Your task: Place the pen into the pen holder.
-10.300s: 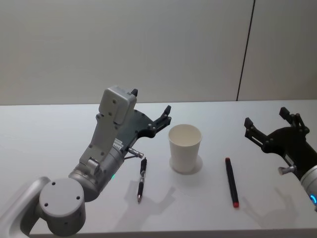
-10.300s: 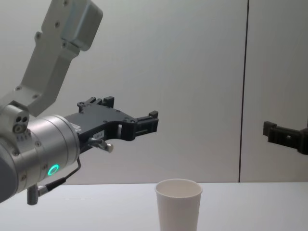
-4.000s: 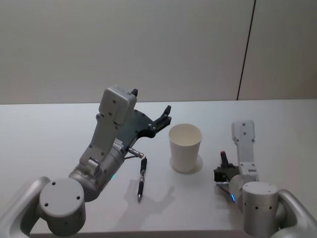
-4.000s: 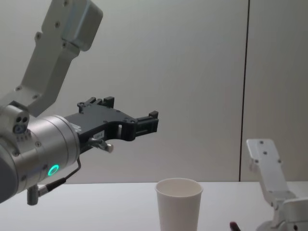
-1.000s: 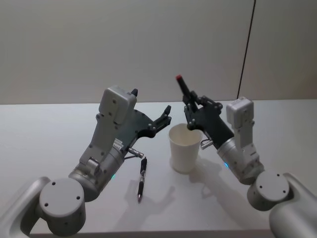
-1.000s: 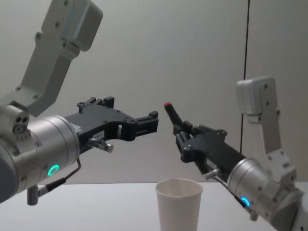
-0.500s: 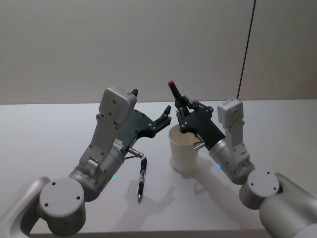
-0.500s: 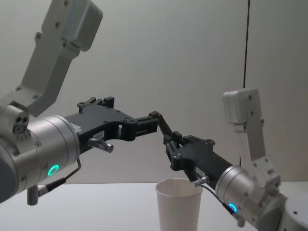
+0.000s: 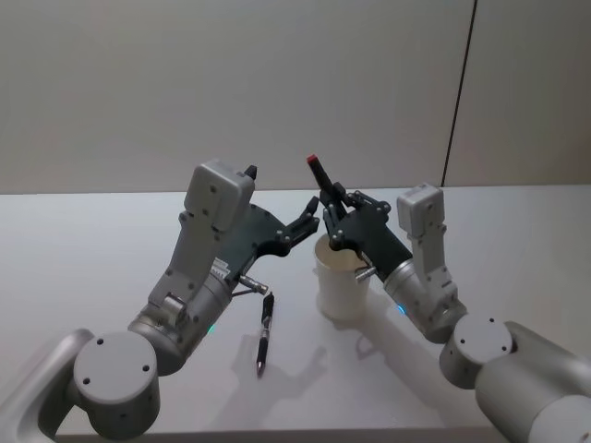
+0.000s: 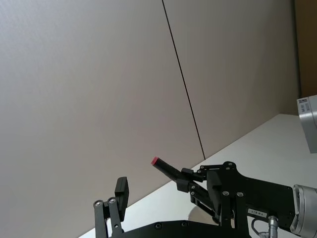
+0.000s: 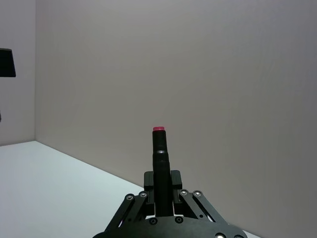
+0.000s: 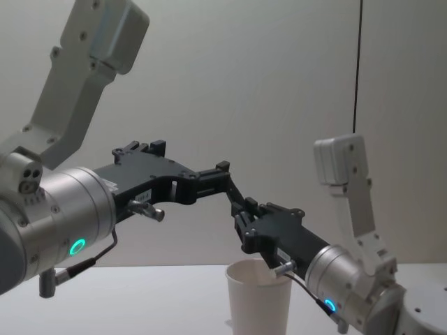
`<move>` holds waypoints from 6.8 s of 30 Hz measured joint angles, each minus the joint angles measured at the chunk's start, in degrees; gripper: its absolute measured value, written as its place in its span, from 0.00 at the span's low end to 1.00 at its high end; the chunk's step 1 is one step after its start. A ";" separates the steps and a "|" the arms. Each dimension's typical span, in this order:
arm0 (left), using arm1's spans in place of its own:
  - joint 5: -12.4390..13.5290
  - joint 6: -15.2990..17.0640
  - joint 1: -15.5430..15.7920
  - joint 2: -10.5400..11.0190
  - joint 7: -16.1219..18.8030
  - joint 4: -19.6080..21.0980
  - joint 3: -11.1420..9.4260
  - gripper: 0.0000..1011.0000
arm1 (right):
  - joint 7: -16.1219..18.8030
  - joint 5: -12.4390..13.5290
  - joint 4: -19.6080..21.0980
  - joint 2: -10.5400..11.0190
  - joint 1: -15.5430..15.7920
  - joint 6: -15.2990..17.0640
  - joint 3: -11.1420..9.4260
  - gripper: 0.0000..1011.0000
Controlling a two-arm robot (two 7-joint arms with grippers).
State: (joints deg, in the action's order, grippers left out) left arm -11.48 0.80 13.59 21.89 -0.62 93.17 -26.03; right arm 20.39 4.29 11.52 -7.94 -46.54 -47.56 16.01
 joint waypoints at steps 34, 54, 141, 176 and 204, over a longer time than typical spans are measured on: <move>0.00 0.00 0.00 0.00 0.00 0.00 0.00 0.99 | 0.97 0.57 -6.12 -1.12 -3.11 -2.62 -1.88 0.99; 0.00 0.00 0.00 0.00 0.00 0.00 0.00 0.99 | 1.70 2.81 14.44 0.97 6.11 5.37 -4.63 0.99; -2.67 1.80 -0.34 0.85 -1.16 -0.23 0.98 0.99 | -14.59 11.04 74.80 11.81 42.05 46.88 -10.81 0.99; -9.84 24.53 5.34 -2.69 -1.41 -7.41 2.92 0.99 | -14.65 11.07 74.96 11.88 42.17 46.97 -10.83 0.99; -10.84 34.29 5.75 -5.46 1.19 -9.59 1.73 0.99 | -14.64 11.07 74.96 11.88 42.16 46.96 -10.83 0.99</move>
State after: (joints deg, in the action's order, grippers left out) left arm -22.32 35.09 19.34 16.43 0.56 83.59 -24.29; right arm 5.75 15.35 86.48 3.94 -4.37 -0.60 5.18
